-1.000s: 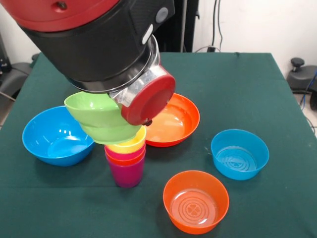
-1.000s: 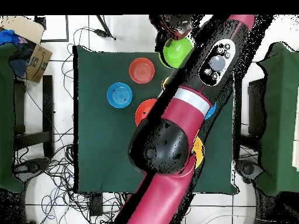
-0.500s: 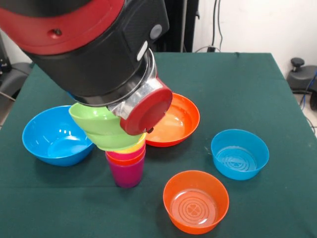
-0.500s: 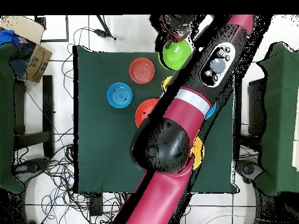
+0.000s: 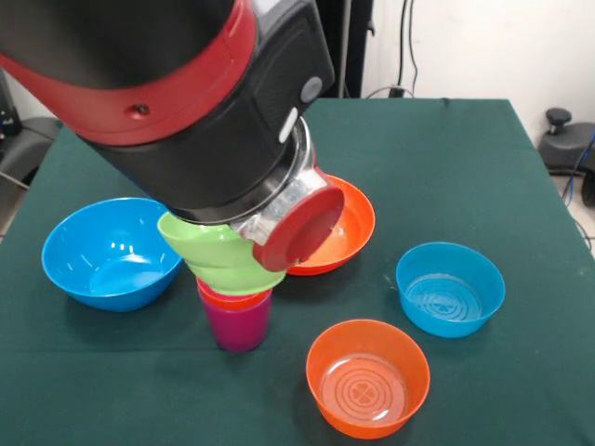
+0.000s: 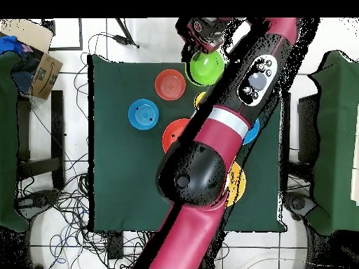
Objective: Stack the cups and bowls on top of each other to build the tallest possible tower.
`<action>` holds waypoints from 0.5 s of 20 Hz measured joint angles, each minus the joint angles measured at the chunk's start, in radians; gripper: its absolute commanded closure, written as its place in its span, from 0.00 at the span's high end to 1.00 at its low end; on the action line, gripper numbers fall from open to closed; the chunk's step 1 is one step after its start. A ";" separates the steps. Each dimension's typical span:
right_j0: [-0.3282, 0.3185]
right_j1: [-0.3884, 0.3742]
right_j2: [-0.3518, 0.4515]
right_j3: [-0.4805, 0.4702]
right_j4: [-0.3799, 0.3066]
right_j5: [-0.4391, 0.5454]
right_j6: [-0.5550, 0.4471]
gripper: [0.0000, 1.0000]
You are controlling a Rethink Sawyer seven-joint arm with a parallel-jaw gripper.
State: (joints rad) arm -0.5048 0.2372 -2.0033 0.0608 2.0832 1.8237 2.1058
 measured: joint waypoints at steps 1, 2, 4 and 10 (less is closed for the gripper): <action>0.004 0.002 0.008 0.001 -0.001 0.000 0.000 0.00; 0.006 0.004 0.013 0.001 -0.003 0.000 0.000 0.00; 0.009 0.004 0.019 0.001 -0.009 0.000 0.000 0.00; 0.027 0.004 0.044 0.017 -0.066 0.000 0.000 0.00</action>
State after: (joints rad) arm -0.4777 0.2413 -1.9594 0.0773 2.0172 1.8237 2.1058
